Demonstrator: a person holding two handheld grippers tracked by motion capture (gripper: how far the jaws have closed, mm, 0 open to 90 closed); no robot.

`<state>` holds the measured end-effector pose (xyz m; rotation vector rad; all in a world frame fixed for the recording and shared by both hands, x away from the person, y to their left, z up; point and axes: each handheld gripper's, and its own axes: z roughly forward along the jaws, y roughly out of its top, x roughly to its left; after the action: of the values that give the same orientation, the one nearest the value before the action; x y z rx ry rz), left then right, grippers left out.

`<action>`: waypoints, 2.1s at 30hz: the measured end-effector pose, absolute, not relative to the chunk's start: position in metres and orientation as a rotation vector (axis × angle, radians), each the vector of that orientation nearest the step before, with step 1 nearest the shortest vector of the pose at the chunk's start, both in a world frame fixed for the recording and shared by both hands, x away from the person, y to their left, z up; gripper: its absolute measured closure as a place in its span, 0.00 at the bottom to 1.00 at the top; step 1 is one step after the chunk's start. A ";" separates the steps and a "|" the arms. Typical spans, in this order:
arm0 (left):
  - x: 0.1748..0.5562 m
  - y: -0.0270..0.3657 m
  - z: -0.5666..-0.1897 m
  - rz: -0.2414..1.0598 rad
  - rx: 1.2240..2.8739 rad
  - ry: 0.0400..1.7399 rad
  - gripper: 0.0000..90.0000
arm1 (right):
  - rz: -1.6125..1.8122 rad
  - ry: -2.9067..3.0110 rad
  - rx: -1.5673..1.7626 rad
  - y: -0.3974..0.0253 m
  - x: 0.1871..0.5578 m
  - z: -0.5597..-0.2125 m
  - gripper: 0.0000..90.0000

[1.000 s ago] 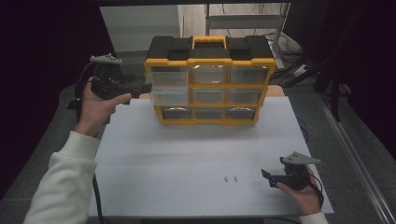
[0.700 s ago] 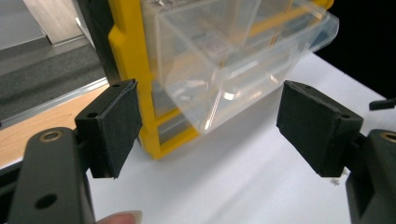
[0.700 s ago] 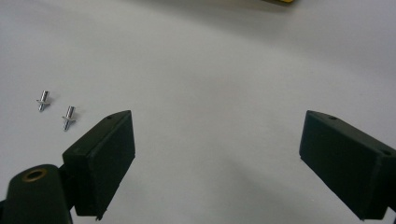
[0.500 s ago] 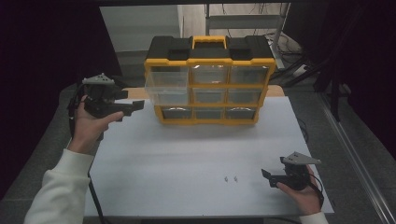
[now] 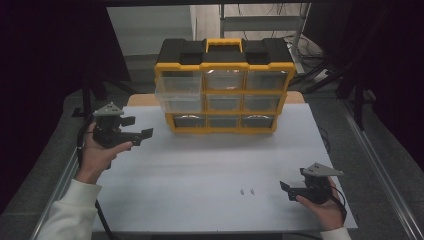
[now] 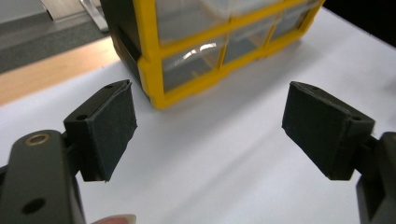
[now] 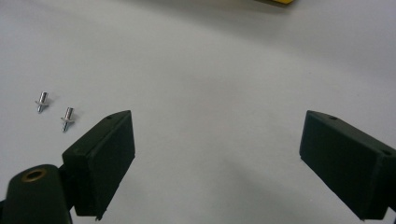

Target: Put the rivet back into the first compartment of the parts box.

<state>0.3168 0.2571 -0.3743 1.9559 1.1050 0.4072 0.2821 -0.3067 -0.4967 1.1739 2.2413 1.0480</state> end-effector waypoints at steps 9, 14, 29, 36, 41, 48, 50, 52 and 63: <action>0.311 0.244 -0.407 0.362 1.983 1.110 0.20 | 1.044 2.245 1.173 -0.307 0.282 -0.497 0.12; 0.308 0.235 -0.423 0.335 2.005 1.108 0.20 | 1.044 2.244 1.174 -0.307 0.282 -0.497 0.12; 0.296 0.192 -0.450 0.297 2.103 1.027 0.20 | 1.047 2.245 1.172 -0.307 0.282 -0.497 0.12; 0.293 0.164 -0.458 0.277 2.169 0.966 0.20 | 1.051 2.244 1.170 -0.307 0.282 -0.497 0.12; 0.293 0.146 -0.466 0.247 2.208 0.933 0.20 | 1.050 2.246 1.169 -0.307 0.282 -0.497 0.12; 0.292 0.111 -0.476 0.200 2.265 0.856 0.20 | 1.050 2.248 1.168 -0.306 0.282 -0.497 0.12; 0.292 0.106 -0.477 0.196 2.272 0.846 0.20 | 1.051 2.248 1.169 -0.306 0.282 -0.497 0.12; 0.292 0.095 -0.480 0.186 2.288 0.822 0.20 | 1.052 2.248 1.170 -0.306 0.282 -0.497 0.12; 0.295 0.053 -0.493 0.122 2.332 0.747 0.22 | 1.050 2.252 1.169 -0.307 0.283 -0.498 0.12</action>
<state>0.2946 0.0529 -0.4927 2.3319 0.7467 0.1217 0.2827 -0.3066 -0.4980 1.1685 2.2521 1.0501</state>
